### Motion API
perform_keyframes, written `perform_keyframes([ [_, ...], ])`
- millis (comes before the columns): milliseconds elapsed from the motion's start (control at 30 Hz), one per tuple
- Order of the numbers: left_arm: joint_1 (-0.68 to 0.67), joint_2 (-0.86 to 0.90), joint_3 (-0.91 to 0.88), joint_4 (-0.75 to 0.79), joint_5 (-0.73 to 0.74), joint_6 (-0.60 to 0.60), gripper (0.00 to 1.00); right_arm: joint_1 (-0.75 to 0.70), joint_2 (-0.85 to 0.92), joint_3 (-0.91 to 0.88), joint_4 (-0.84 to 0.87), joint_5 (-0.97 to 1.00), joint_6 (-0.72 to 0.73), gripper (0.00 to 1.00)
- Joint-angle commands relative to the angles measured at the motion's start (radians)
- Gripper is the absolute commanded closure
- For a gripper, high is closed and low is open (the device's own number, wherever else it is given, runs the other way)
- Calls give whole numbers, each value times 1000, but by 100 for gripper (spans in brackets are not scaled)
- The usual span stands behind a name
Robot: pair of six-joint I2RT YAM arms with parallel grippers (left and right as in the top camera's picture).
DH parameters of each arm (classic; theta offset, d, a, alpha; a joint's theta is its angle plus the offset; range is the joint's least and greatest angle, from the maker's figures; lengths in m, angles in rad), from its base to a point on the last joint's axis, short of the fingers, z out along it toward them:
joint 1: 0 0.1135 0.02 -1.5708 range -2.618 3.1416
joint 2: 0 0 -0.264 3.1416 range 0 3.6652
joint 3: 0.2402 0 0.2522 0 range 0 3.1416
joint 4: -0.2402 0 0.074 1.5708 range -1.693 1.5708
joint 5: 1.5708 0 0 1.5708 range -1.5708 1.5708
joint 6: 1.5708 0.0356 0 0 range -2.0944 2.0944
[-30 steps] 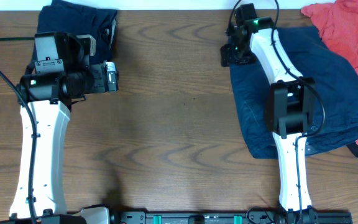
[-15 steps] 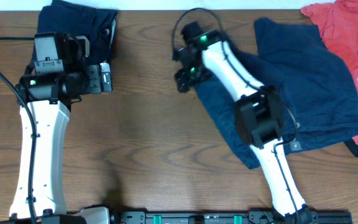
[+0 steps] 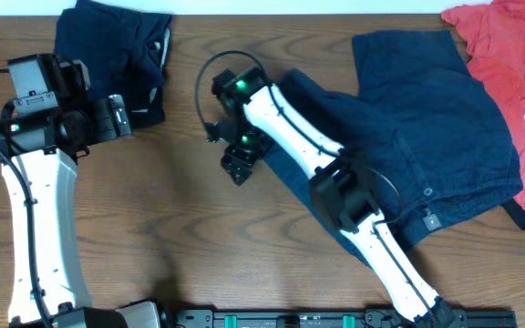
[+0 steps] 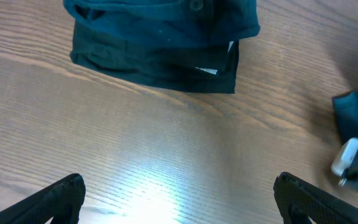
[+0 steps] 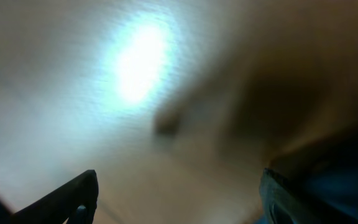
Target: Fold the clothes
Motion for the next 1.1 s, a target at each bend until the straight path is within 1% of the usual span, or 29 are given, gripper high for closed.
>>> perform_keyframes([
  [0,5,-2,10,-2,-11,-8,2,2,-7,161,-47,-45,-16,18],
  [67,5,-2,10,-2,-11,-8,2,-19,-11,272,-84,-18,38,17],
  [200,5,-2,10,-2,20,-8,2,-96,-16,444,-107,107,189,11],
  [267,5,-2,10,-2,45,-8,2,-151,-16,488,-101,196,264,10],
  [367,0,-2,10,-3,49,-8,2,-251,-16,495,-97,322,335,12],
  [433,-6,-2,10,-8,49,-8,2,-333,-14,483,-106,369,344,11],
  [600,-22,-2,10,-18,49,-8,2,-520,-14,441,-109,365,376,11],
  [733,-26,-2,10,-17,49,-8,2,-618,-14,384,-97,327,379,11],
  [900,-26,-2,10,-18,64,-13,2,-686,-14,252,-40,306,379,11],
  [967,-26,-2,10,-18,64,-12,2,-697,-14,195,-10,298,389,15],
  [1067,-26,-2,10,-18,64,-12,2,-702,-14,129,36,294,402,31],
])
